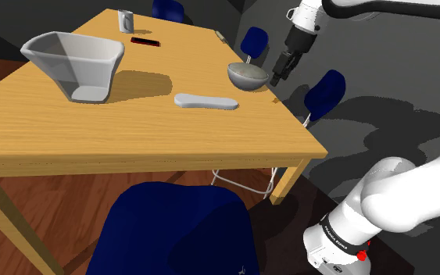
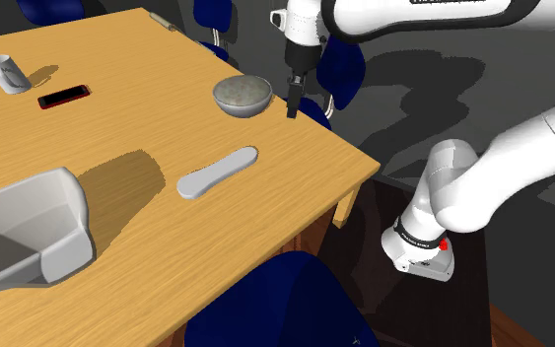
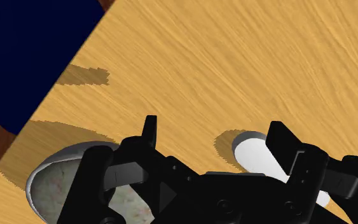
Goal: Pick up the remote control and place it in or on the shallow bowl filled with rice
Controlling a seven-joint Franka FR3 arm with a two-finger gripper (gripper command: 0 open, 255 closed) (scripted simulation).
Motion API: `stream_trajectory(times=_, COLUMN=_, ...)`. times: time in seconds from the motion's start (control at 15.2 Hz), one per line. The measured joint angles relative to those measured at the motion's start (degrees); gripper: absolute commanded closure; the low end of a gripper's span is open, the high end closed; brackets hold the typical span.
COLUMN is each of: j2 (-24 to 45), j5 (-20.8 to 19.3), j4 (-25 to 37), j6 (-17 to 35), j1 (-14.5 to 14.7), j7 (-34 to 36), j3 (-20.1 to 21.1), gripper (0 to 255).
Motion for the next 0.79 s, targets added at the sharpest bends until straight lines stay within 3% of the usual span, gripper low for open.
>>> stream_trajectory(times=0.79, j2=22.74, j5=1.13, j4=16.08, j6=2.38, j1=8.58, j7=-18.90, j3=3.40, gripper=0)
